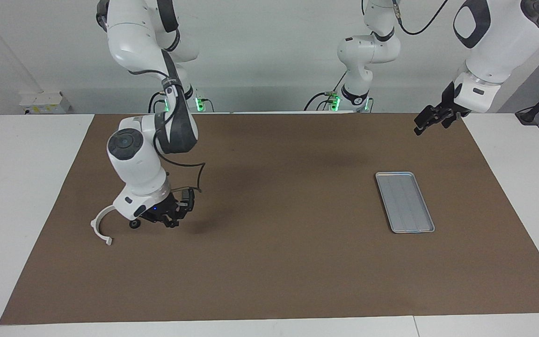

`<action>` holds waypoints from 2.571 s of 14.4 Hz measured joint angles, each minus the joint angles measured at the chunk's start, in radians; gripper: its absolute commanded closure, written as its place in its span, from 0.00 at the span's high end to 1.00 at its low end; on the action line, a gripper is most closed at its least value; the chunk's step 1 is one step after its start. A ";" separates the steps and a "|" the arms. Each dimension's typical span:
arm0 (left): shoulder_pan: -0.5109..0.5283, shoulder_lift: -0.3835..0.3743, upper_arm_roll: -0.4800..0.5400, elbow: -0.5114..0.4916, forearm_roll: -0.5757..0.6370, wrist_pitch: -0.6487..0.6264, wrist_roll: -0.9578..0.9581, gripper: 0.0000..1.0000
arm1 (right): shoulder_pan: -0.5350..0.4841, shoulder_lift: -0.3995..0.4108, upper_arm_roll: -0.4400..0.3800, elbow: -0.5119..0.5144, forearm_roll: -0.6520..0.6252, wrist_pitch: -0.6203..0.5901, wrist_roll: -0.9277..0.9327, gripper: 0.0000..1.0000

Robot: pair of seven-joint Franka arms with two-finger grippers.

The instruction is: Place bearing gear from tray to pile

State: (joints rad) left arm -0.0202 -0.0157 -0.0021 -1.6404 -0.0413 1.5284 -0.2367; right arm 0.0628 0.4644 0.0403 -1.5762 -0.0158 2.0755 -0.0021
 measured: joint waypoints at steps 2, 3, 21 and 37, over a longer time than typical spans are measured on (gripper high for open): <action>0.000 0.000 0.000 0.000 0.000 0.000 0.000 1.00 | -0.037 0.000 0.000 -0.021 0.001 0.003 -0.044 0.00; 0.000 0.000 0.000 0.000 0.000 0.000 0.000 1.00 | -0.052 0.000 0.000 -0.033 0.001 0.009 -0.062 0.00; 0.000 0.000 -0.001 0.000 0.000 0.000 0.000 1.00 | -0.087 -0.038 0.003 -0.275 0.001 0.186 -0.113 0.77; 0.000 0.000 -0.001 0.000 0.000 0.000 0.000 1.00 | -0.102 -0.267 -0.005 -0.161 0.001 -0.043 -0.106 0.99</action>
State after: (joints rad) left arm -0.0202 -0.0157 -0.0031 -1.6405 -0.0413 1.5283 -0.2367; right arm -0.0392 0.1977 0.0355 -1.7369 -0.0144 2.0329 -0.1077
